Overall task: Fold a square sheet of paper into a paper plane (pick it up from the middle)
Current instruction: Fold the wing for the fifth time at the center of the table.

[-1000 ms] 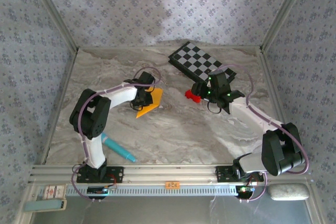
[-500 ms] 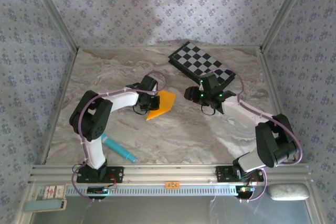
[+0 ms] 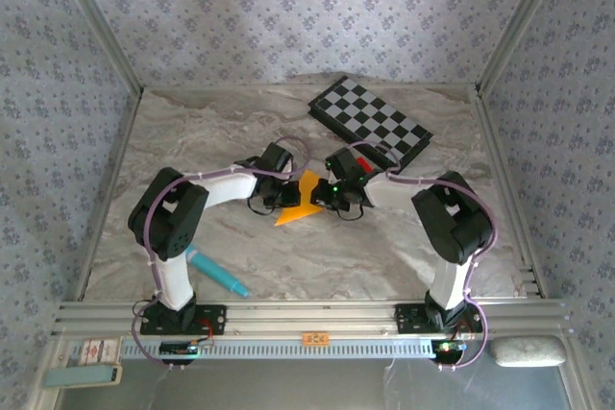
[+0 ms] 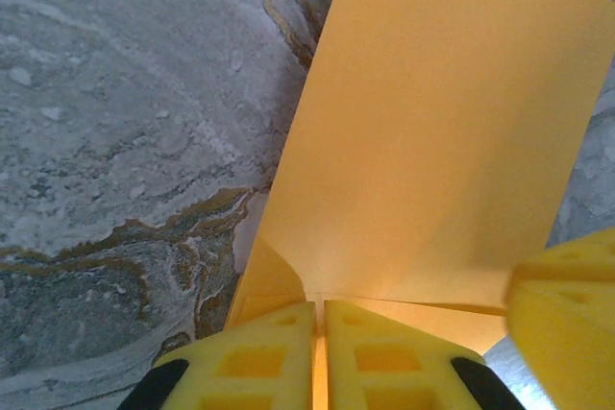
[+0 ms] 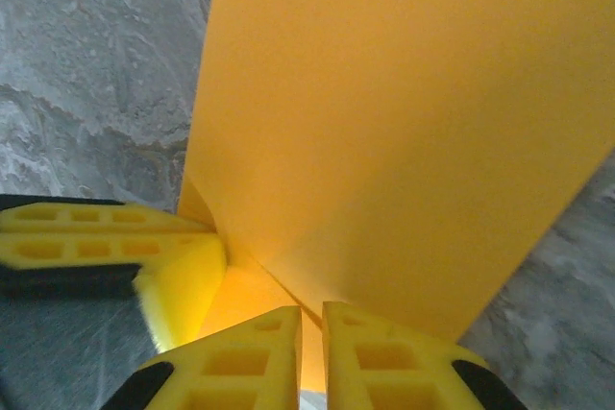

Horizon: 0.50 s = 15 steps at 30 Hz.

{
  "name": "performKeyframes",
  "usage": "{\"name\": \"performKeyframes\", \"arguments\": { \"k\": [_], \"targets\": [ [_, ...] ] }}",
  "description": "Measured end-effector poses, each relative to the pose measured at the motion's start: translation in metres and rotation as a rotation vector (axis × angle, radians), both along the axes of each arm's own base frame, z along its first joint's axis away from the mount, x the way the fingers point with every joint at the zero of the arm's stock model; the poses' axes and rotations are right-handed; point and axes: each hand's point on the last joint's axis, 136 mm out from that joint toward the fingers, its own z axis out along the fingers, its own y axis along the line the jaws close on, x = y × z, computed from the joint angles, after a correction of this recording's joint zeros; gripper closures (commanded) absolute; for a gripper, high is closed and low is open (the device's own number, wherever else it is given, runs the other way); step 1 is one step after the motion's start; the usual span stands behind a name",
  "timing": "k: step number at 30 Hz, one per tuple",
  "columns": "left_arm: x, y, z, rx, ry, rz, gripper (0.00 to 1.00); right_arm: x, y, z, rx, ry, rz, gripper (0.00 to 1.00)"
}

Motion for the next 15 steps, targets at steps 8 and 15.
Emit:
{"name": "performKeyframes", "arguments": {
  "k": [8, 15],
  "targets": [
    [-0.003, 0.005, 0.013, -0.049, 0.003, 0.049, 0.83, 0.002, 0.005, -0.010, -0.017, 0.041, 0.011, 0.87],
    [-0.009, 0.008, 0.016, -0.074, 0.014, 0.072, 0.87, -0.001, 0.002, -0.010, -0.061, 0.046, 0.064, 0.87]
  ]
}}
